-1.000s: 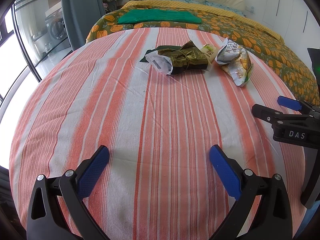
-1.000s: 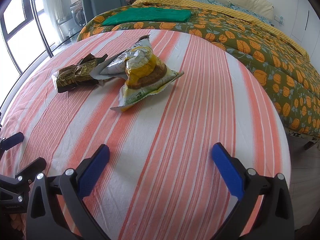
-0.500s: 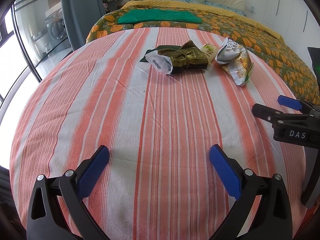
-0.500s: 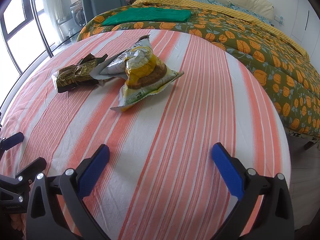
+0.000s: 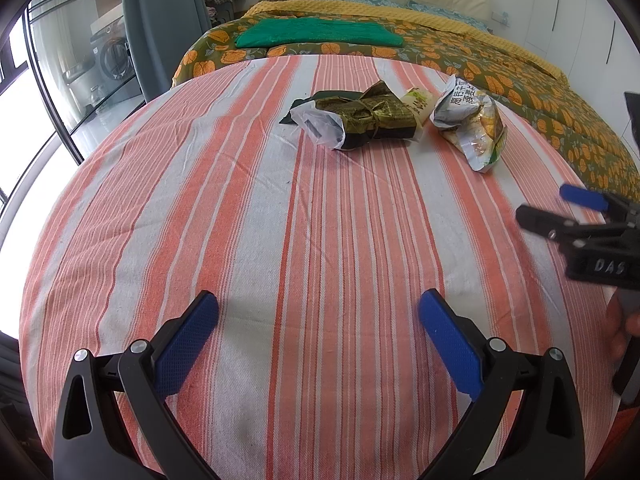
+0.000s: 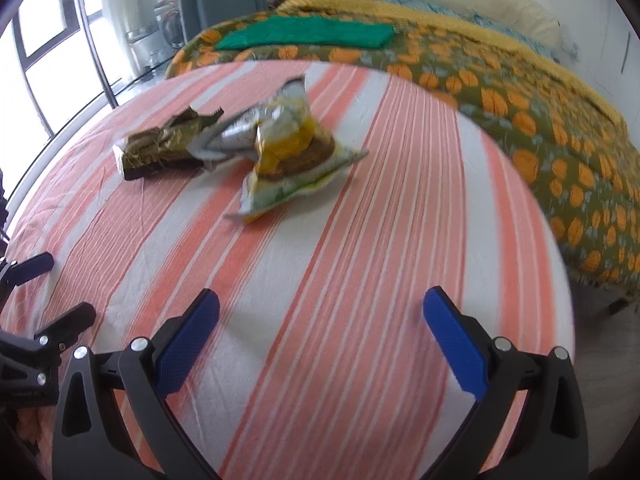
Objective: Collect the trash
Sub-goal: 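Grasp the clear oat-flake snack bag with the right tool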
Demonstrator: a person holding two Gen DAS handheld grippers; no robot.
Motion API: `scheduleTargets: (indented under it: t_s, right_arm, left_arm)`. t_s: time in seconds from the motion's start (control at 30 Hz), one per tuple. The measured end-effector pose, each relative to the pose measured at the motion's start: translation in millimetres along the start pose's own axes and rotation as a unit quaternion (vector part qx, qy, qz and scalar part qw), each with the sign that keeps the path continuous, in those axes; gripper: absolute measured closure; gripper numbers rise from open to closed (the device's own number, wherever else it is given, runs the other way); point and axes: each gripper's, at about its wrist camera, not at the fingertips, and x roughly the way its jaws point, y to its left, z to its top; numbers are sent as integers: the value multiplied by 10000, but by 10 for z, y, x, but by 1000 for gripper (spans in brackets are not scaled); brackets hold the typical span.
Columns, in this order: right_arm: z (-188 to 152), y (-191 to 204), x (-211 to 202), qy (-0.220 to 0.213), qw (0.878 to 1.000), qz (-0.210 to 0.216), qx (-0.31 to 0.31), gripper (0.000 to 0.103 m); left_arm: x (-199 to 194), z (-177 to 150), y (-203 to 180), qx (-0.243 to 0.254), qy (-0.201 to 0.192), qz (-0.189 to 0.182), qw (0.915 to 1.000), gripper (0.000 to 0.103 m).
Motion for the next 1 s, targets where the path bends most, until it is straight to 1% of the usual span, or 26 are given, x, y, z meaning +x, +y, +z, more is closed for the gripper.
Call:
scheduleTargets:
  t_s: [0.03,0.13,0.2,0.23,0.27,0.3,0.33,0.4,0.43,0.47,0.5,0.53,0.57,0.67,0.73,0.77,0.8,0.83,0.87,0.93,1.0]
  right_arm:
    - [54,-8,-28,-72,9999,49,-149,5]
    - [316,23,-31,-85,9983,282,-511,5]
    - [500,97,53,42,9968,467,-645,5]
    - [561,134,110,111,9963,457,-714,6]
    - [619,175,169,130,9962,336,-792,6]
    - [682,208,229,72,9963,199,-829,6]
    - [716,214,263,23,9965,195,-807,7]
    - [758,206,362,27,9969,259,-743,17]
    - [763,192,418,98,9969,282,-732,37]
    - [751,164,470,218,9967,331,-711,47]
    - [722,108,487,277,9970,434,-578,50]
    - [697,56,434,197,9975,522,-432,54]
    - [669,24,376,149,9977,556,-350,56]
    - [518,-65,65,22,9965,820,-129,57]
    - [319,-87,-200,120,9953,957,-67,57]
    - [201,-88,-326,166,9948,999,-76,57]
    - [43,-88,-482,169,9943,1048,-108,57]
    - [-120,-83,-623,136,9938,1092,-140,57]
    - [-220,-68,-698,113,9936,1115,-148,57]
    - [-471,-55,-826,59,9928,1195,-90,57]
    - [-646,-35,-864,10,9917,1284,-4,57]
  left_arm:
    - [0,0,-1,1,0,1,10000,4]
    - [0,1,-1,0,-1,7,10000,4]
    - [5,7,4,-1,0,3,10000,4]
    - [5,6,3,1,0,3,10000,4]
    - [5,7,3,1,0,3,10000,4]
    - [5,7,3,1,0,3,10000,4]
    - [5,10,4,1,0,2,10000,4]
    - [4,8,3,2,1,3,10000,4]
    - [4,11,4,1,1,2,10000,4]
    - [4,8,3,1,1,2,10000,4]
    - [4,11,3,0,1,1,10000,4]
    - [4,9,3,0,1,1,10000,4]
    - [3,9,3,-3,1,-2,10000,4]
    - [2,12,10,-18,-1,-14,10000,4]
    - [-6,13,22,-60,-19,-58,10000,4]
    - [-24,30,60,-149,-74,-184,9997,4]
    - [-39,64,99,-264,-155,-426,9986,4]
    - [-56,144,162,-411,-296,-781,9957,4]
    - [-54,224,188,-474,-383,-891,9942,4]
    - [-24,413,210,-417,-516,-899,9937,4]
    - [97,642,150,2,-528,-867,9948,4]
